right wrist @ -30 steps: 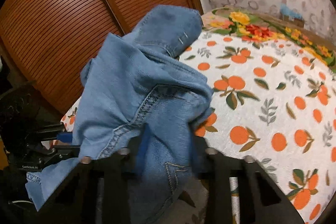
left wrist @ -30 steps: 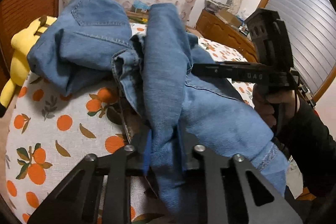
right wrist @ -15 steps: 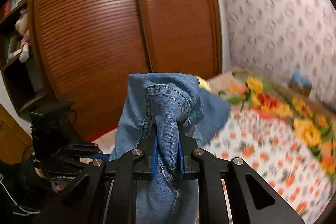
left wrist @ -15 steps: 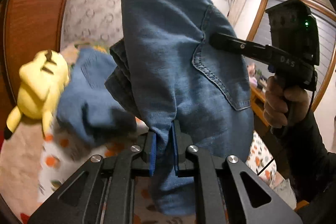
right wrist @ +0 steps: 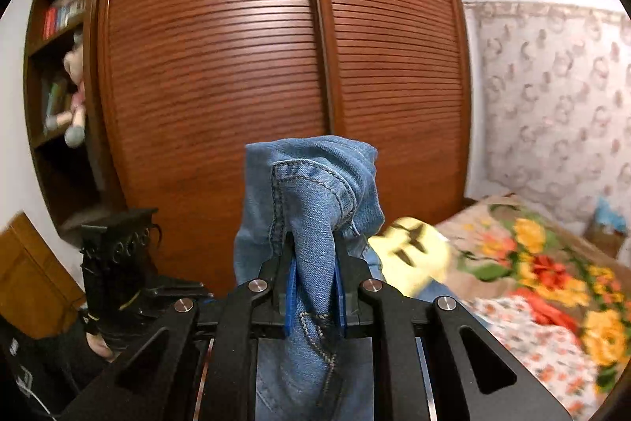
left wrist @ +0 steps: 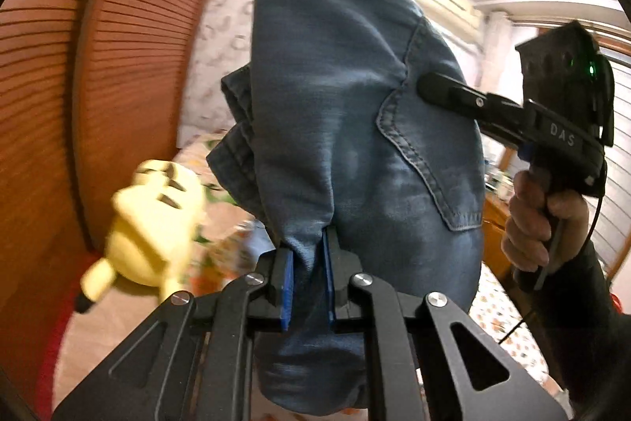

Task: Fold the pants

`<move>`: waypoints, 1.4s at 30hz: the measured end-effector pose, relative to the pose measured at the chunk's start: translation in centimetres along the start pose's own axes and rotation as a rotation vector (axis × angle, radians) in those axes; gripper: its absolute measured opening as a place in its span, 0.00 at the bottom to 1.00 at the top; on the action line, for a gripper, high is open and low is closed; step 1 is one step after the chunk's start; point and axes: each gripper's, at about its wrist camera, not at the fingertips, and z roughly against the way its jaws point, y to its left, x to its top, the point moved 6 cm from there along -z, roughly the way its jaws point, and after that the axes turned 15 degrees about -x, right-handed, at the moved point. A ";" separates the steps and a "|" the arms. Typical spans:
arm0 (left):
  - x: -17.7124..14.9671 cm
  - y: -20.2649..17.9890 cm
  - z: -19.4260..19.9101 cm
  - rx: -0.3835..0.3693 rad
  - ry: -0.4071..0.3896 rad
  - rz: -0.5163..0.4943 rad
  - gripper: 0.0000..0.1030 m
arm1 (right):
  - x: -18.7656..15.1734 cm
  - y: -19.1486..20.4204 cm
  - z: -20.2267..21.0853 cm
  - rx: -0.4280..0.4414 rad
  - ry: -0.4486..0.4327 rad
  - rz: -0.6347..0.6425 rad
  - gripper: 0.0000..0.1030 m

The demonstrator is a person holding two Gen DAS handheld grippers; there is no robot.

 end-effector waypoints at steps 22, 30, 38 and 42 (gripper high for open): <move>-5.1 9.2 -15.4 0.117 0.347 0.033 0.12 | -13.3 -15.5 -13.7 -0.419 0.195 -0.180 0.59; -5.4 8.7 -15.4 0.143 0.344 0.012 0.12 | -17.7 -13.7 -16.9 -0.429 0.354 -0.124 0.28; -3.7 5.7 -11.7 0.163 0.265 -0.037 0.24 | -16.3 -12.5 -12.6 -0.465 0.296 -0.175 0.28; -3.0 2.7 -10.1 0.157 0.218 -0.099 0.42 | -16.7 -11.2 -7.6 -0.491 0.249 -0.192 0.28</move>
